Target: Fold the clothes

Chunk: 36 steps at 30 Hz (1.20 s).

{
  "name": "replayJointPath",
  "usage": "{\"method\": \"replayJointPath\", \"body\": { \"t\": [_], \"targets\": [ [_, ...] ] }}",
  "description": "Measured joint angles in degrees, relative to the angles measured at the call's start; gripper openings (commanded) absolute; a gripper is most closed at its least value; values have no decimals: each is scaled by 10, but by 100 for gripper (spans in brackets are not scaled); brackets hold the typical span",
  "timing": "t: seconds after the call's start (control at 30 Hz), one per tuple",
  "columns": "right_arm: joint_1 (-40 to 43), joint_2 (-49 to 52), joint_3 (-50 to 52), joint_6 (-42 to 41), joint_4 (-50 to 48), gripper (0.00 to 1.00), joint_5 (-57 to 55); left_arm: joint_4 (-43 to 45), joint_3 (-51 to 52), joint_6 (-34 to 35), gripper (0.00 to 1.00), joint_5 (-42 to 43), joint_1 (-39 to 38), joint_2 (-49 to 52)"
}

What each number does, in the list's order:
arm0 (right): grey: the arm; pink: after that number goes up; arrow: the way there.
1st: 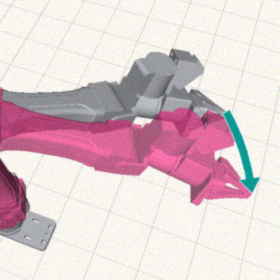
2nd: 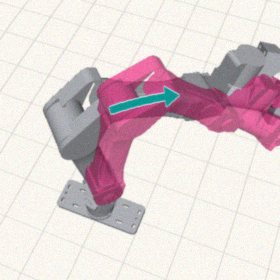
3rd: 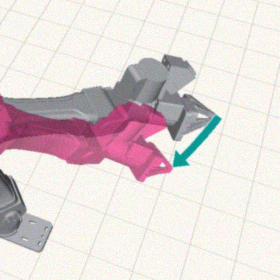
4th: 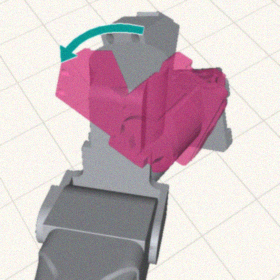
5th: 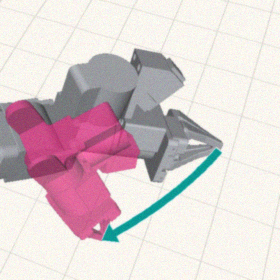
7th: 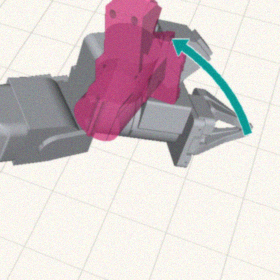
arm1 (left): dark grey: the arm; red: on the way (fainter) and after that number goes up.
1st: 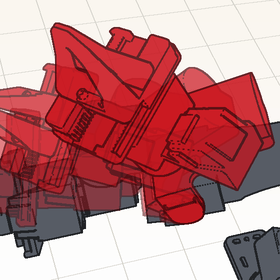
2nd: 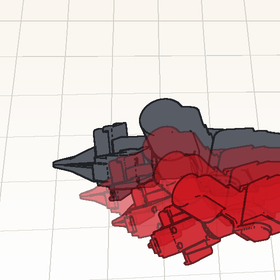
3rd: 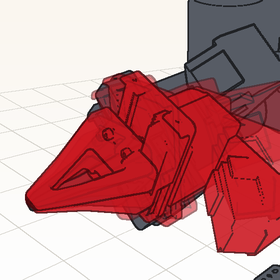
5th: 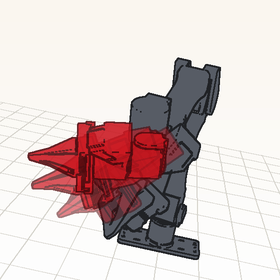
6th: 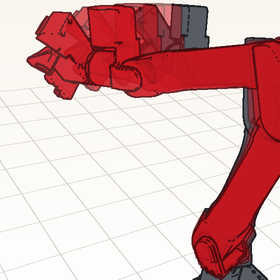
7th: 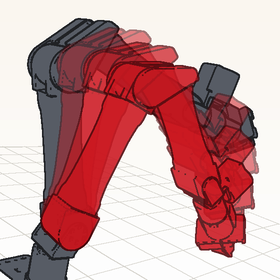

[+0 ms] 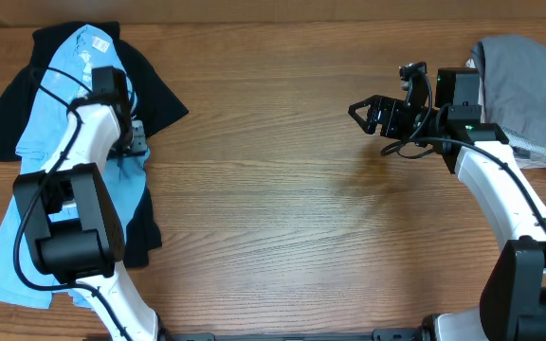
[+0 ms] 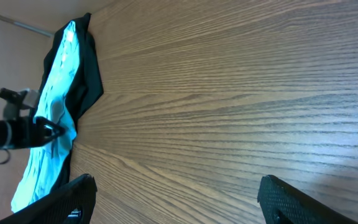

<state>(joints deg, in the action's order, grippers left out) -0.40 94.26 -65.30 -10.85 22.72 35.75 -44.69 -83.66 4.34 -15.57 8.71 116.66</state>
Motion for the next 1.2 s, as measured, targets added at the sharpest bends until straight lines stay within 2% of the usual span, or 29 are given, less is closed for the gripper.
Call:
{"method": "replayJointPath", "body": {
  "t": [0.2,0.5,0.63,0.93,1.07,1.2],
  "targets": [
    [0,0,0,0,2,88,0,-25,-56,0,45,4,0,0],
    [0,0,0,0,7,88,-2,-22,-49,0,42,39,0,0],
    [0,0,0,0,7,88,-2,-11,-36,0,35,44,0,0],
    [0,0,0,0,8,88,-2,2,-21,2,28,46,0,3],
    [0,0,0,0,8,88,-2,6,-19,2,21,46,0,5],
    [0,0,0,0,8,88,-2,8,-19,2,22,42,0,5]
  ]
}}
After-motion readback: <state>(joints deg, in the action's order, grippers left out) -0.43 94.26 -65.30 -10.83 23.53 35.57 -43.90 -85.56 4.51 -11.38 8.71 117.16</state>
